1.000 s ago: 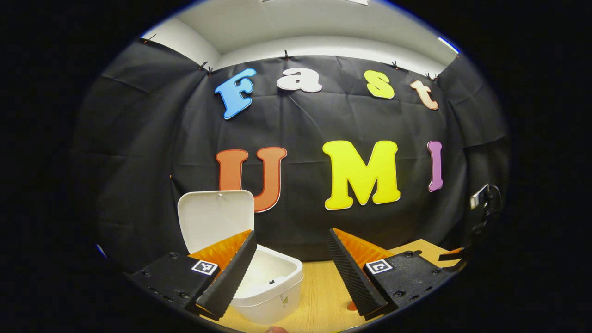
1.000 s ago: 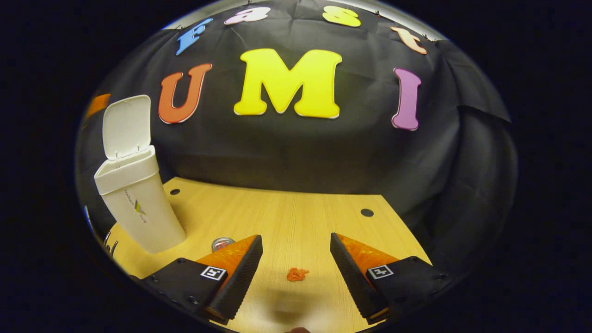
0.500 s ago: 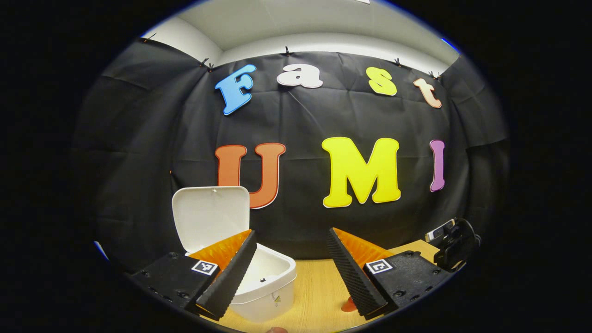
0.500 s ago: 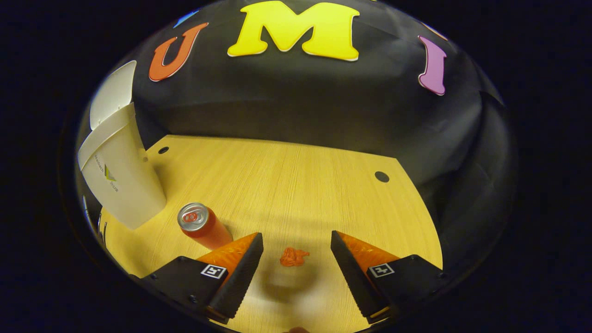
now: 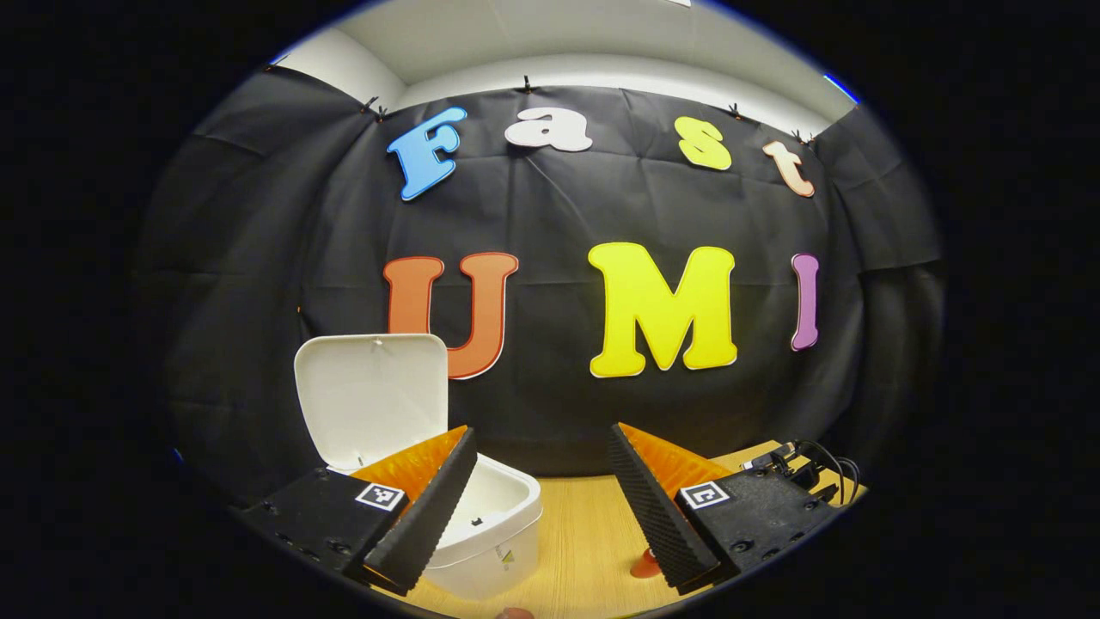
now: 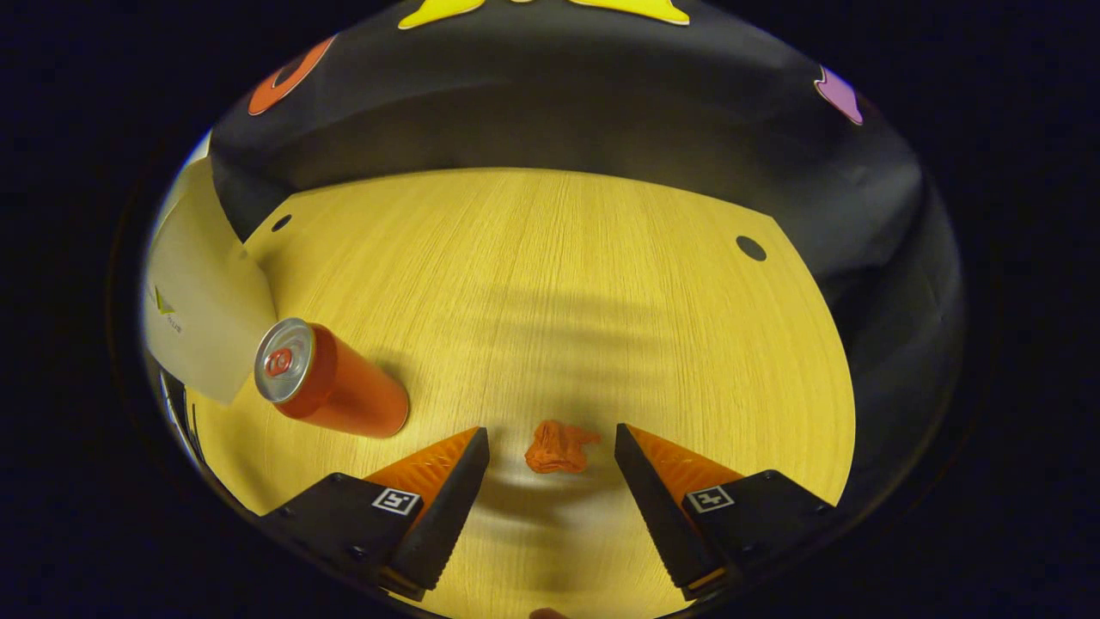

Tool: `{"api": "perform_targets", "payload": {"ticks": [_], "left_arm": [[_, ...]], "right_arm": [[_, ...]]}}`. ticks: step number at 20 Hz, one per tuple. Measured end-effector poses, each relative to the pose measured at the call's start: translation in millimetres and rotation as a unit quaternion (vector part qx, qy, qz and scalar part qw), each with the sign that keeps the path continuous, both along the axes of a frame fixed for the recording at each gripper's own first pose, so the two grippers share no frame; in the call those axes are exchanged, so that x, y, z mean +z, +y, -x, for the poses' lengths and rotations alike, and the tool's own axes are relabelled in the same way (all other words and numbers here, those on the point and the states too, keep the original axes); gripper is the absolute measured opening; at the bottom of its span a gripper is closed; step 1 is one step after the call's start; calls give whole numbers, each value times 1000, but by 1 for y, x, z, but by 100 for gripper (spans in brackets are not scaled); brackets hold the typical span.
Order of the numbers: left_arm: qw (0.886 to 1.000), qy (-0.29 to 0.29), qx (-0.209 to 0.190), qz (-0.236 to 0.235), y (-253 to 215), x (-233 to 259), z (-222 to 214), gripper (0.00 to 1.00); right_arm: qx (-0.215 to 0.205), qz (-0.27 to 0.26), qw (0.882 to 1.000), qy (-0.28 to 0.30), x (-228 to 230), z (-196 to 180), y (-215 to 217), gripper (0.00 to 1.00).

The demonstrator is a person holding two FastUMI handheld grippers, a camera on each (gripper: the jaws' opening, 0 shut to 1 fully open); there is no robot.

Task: Press the lid of the desktop garbage bin to open it, pick up the crumpled paper on the desktop and throw it into the bin, then pick up the pop can on the desktop and drop it into the bin, and finally close the garbage bin lid.

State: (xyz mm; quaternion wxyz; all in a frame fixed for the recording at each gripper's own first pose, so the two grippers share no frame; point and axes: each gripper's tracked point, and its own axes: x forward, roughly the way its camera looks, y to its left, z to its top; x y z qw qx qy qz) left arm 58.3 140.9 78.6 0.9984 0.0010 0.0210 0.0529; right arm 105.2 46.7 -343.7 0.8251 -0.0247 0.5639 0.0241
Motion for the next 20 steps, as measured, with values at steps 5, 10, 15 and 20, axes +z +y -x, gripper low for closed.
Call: {"api": "perform_targets", "payload": {"ticks": [5, 10, 15, 20], "left_arm": [[1000, 5, -8, 2, 2, -4, 3, 93], [1000, 16, -11, 16, 2, -12, 6, 100], [1000, 18, -7, 18, 4, -13, 12, 100], [999, 25, 3, 23, 10, -20, 17, 100]], "right_arm": [[-21, -5, 999, 48, -21, 5, -2, 96], [-22, -4, 995, 94, -37, 18, -2, 96], [-36, -15, 994, 100, -37, 17, -7, 77], [-88, -42, 988, 119, -34, 21, -15, 32]]}}
